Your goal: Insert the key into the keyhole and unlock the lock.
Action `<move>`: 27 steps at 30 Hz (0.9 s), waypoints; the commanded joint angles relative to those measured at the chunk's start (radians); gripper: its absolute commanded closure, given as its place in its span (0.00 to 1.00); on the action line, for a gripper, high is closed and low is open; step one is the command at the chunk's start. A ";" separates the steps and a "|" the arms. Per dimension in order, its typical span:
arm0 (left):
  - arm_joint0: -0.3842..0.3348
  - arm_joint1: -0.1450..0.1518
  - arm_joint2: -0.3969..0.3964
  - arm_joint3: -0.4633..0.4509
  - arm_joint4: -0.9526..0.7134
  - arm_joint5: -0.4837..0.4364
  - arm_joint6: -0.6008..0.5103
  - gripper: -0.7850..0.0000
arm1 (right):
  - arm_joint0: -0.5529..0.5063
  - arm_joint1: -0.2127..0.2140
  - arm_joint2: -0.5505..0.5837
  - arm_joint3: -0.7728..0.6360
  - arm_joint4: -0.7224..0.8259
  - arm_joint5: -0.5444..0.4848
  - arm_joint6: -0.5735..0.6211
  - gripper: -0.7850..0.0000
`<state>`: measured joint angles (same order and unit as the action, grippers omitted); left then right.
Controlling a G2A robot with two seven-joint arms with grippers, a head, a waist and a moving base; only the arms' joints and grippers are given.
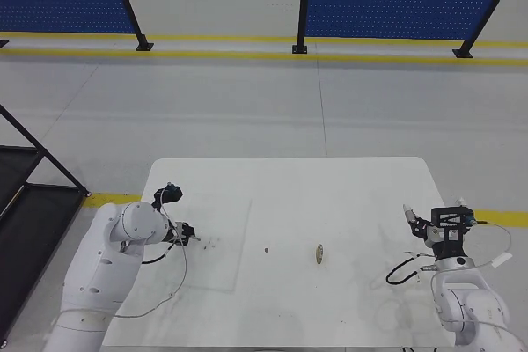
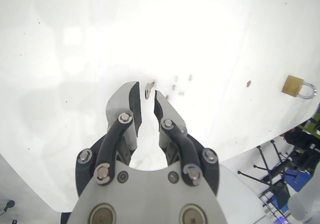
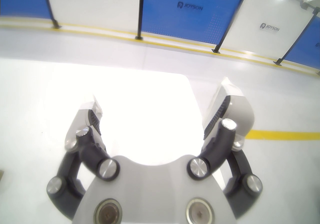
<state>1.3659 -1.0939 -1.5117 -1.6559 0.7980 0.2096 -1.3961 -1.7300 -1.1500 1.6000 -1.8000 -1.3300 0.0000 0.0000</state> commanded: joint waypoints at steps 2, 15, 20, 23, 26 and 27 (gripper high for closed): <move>-0.008 0.001 0.008 0.015 0.001 -0.001 0.006 0.82 | 0.000 0.000 0.000 0.000 0.000 0.000 0.000 0.00; -0.031 0.006 0.037 0.045 -0.014 0.001 0.016 0.84 | 0.000 0.000 0.000 0.000 0.000 0.000 0.000 0.00; -0.037 0.009 0.046 0.050 -0.015 0.001 0.015 0.93 | 0.000 0.000 0.000 0.000 0.000 0.000 0.000 0.00; -0.037 0.010 0.051 0.047 -0.013 -0.003 0.017 1.00 | 0.000 0.000 0.000 0.000 0.000 0.000 0.000 0.00; -0.032 0.013 0.051 0.031 -0.008 -0.004 0.017 1.00 | 0.000 0.000 0.000 0.000 0.000 0.000 0.000 0.00; -0.027 0.014 0.051 0.023 -0.003 -0.004 0.018 1.00 | 0.000 0.000 0.000 0.000 0.000 0.000 0.000 0.00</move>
<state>1.3341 -1.0810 -1.4600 -1.6231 0.7896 0.2061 -1.3797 -1.7300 -1.1500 1.6000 -1.8000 -1.3300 0.0000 0.0000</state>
